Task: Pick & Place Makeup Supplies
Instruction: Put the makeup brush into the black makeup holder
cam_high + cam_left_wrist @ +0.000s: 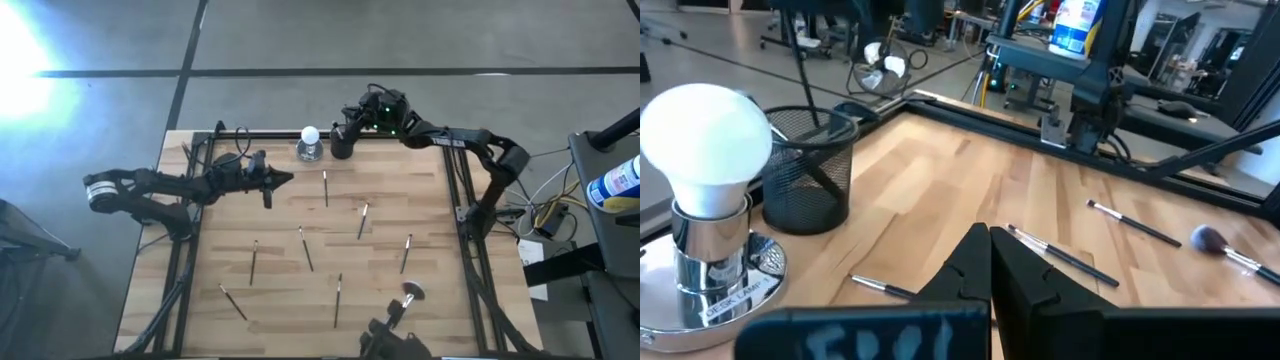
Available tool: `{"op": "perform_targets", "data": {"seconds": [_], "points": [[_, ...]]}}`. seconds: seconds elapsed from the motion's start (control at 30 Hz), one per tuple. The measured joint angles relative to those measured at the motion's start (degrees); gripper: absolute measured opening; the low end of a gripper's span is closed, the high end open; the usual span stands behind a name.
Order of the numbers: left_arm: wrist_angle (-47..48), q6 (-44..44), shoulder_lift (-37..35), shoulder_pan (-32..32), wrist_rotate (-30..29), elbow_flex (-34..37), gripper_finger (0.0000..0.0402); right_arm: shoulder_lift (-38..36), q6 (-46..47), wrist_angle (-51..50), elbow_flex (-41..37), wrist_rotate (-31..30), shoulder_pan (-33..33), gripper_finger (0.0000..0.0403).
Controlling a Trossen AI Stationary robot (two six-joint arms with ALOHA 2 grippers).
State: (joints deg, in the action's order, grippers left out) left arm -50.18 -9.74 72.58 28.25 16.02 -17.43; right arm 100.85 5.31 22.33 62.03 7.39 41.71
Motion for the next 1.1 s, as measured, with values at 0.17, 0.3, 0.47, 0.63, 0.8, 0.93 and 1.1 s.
{"op": "perform_targets", "data": {"seconds": [0.17,0.3,0.47,0.63,0.8,0.93,1.1], "points": [[0.14,-0.46,0.11,0.00,-1.28,0.00,0.0000,2.90,0.96,0.09,-0.03,0.62,0.35,0.0013],[0.16,-1.31,0.11,0.00,-1.30,0.00,0.0000,3.69,1.39,-1.06,-0.12,0.65,0.17,0.0013],[1.06,-2.64,0.11,0.00,-1.34,0.00,0.0000,4.27,2.39,-3.26,-0.14,0.29,0.20,0.0025],[3.84,-3.69,0.12,0.00,-3.47,0.00,0.0000,4.27,2.05,-4.90,-0.14,0.27,0.17,0.0039],[4.99,-4.77,0.13,-0.11,-3.66,0.06,0.0000,4.27,3.43,-6.01,-0.14,0.09,0.17,0.0039],[5.30,-6.15,0.13,-0.23,-3.66,0.25,0.0000,4.14,3.58,-7.44,-0.01,0.00,0.17,0.0049],[7.28,-8.91,0.13,-0.26,-3.71,0.37,0.0000,1.43,1.54,-11.70,0.21,1.30,0.17,0.0069]]}}
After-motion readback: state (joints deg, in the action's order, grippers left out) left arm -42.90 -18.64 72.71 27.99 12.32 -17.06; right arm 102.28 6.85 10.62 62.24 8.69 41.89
